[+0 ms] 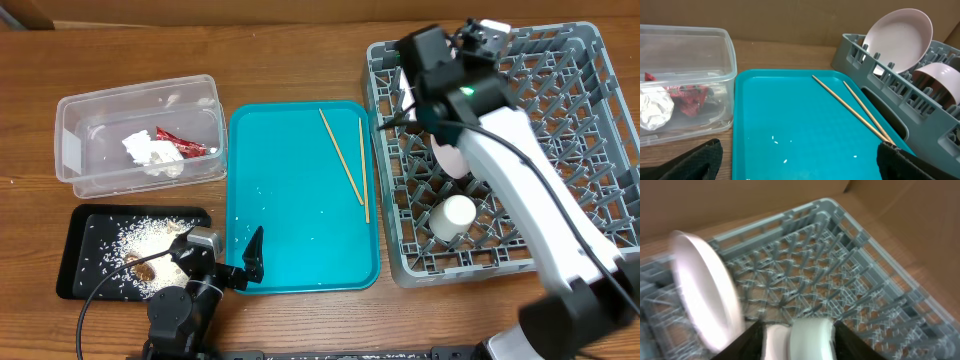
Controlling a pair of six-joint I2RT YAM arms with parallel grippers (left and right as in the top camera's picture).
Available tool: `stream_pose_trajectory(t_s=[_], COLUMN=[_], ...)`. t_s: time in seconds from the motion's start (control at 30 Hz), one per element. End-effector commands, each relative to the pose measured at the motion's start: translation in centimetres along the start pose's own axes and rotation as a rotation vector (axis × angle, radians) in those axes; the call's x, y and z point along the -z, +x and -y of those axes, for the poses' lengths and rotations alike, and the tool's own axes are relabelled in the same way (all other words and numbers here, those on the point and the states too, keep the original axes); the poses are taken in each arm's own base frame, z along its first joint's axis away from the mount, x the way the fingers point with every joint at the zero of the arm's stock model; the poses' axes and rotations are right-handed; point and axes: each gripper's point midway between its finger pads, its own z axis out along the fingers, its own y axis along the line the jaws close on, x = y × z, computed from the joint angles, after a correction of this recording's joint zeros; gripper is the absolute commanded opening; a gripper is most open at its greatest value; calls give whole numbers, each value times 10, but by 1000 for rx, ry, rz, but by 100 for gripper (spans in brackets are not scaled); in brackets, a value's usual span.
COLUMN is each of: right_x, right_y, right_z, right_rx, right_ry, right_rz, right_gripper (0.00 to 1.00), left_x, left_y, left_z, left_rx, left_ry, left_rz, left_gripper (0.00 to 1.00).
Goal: Sort waste into correct bins and load items into the dishwasher
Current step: 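Stand the white plate upright in the rack and release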
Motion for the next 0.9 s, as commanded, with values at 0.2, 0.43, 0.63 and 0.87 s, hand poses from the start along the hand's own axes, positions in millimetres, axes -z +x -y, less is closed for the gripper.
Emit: stream_pose_trajectory(t_s=[0.2,0.43,0.63,0.87], right_x=[119,119,63,19], right_y=[52,144,185,227], right_z=[-89,-124,-161,-199], right_rx=[158,457,559,668], right_ry=[-912,-930,-770,-765], right_rz=[-380,-509,-447,-465], right_gripper=[15,51,50,46], left_x=[0,0,0,0], left_y=[-1,-1,-1,-1], left_z=[-1,-1,-1,-1], left_rx=[-16,-17,-16,-17], left_ry=[-1,-1,-1,-1], left_rz=[10,10,10,10], left_gripper=[100,100,100,100])
